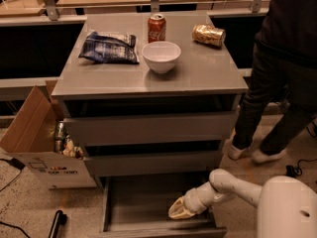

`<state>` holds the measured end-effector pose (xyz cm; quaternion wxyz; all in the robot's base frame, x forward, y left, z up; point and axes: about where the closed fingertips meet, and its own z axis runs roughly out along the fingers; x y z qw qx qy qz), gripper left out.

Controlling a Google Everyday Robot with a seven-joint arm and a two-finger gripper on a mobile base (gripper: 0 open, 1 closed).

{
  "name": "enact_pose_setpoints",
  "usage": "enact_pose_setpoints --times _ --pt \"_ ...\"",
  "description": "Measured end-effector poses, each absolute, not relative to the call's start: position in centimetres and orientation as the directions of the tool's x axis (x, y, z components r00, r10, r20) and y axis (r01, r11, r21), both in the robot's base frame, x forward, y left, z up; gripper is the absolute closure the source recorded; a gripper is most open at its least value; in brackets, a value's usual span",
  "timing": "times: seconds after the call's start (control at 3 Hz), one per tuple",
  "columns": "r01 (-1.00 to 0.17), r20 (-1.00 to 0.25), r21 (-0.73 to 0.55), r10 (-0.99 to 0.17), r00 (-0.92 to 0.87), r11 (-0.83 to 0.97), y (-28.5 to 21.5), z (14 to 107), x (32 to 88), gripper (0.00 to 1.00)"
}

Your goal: Open bottom drawer

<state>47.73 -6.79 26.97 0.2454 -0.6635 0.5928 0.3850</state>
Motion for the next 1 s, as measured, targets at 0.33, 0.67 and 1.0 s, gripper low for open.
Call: enact_pose_setpoints --times 0.33,0.67,1.0 --pt "-0.971 -0.814 0.135 -0.581 0.007 -0.199 -6.83 27.33 47.03 0.82" --pt "-0.970 -0.815 0.137 -0.580 0.005 -0.202 -6.64 27.22 46.89 0.59" --pt "-0.969 -0.816 0.140 -0.578 0.004 -0.205 -6.45 27.12 46.73 0.37"
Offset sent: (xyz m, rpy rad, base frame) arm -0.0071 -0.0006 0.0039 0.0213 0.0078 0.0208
